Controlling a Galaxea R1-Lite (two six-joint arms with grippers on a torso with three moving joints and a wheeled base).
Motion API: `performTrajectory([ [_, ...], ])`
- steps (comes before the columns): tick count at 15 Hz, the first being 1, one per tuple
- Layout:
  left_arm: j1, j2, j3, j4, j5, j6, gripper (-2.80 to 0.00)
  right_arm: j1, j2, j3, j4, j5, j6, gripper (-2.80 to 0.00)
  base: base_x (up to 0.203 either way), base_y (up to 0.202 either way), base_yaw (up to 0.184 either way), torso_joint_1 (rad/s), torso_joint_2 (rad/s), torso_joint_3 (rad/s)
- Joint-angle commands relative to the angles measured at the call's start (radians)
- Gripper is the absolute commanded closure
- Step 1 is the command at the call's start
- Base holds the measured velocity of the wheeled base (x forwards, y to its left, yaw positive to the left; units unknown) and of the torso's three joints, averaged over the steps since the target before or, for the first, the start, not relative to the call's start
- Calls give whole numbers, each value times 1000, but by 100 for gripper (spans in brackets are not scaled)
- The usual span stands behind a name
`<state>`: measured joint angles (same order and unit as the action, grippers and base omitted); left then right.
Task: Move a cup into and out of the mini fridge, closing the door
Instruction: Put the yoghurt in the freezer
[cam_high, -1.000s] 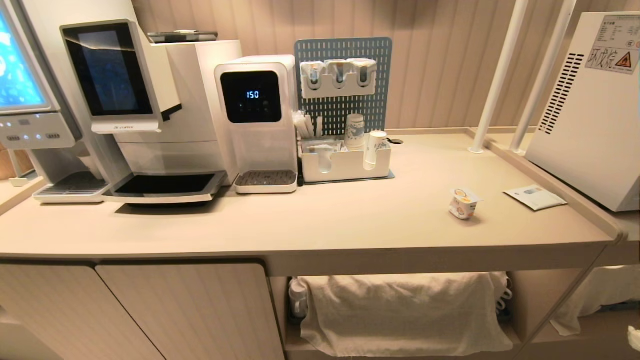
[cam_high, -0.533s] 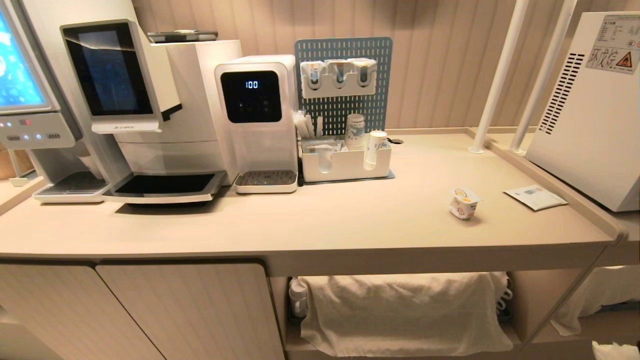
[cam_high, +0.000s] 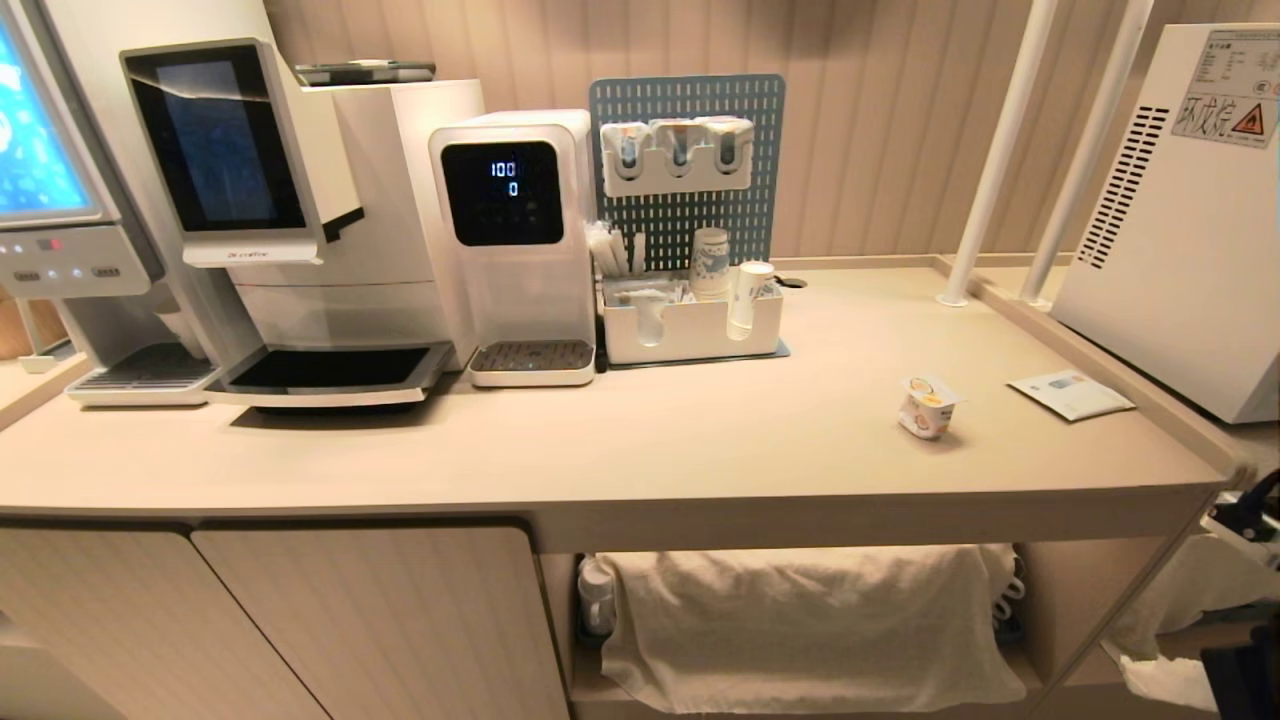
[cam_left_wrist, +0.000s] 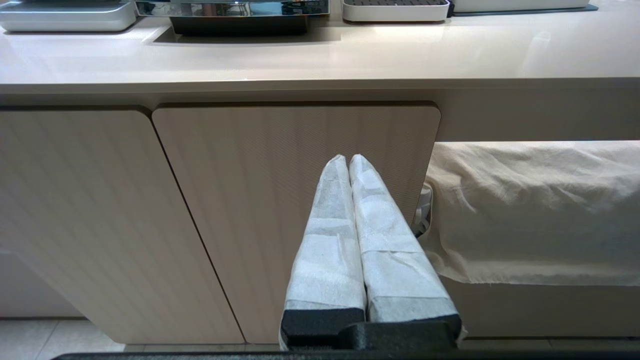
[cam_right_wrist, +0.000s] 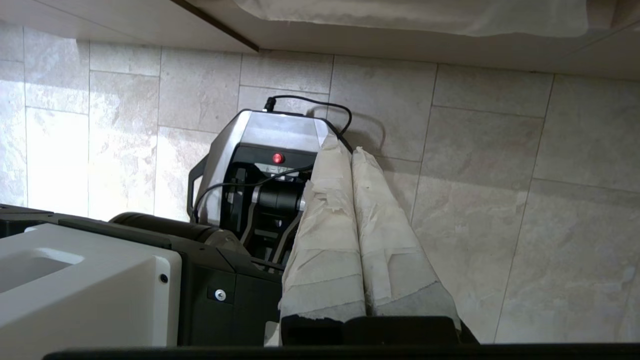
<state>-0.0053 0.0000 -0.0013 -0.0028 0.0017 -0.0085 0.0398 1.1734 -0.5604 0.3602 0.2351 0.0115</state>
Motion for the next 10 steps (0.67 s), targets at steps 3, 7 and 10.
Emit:
performTrajectory([
  [3,-1,0,1,0,0,-1,0,2,9,-2,19,-9,2,0,0,0,0,0,0,0],
  [7,-1,0,0,0,0,-1,0,2,16,-55,20,-9,-1,0,0,0,0,0,0,0],
  [10,-1,0,0,0,0,-1,0,2,29,-121,18,-9,-22,0,0,0,0,0,0,0],
])
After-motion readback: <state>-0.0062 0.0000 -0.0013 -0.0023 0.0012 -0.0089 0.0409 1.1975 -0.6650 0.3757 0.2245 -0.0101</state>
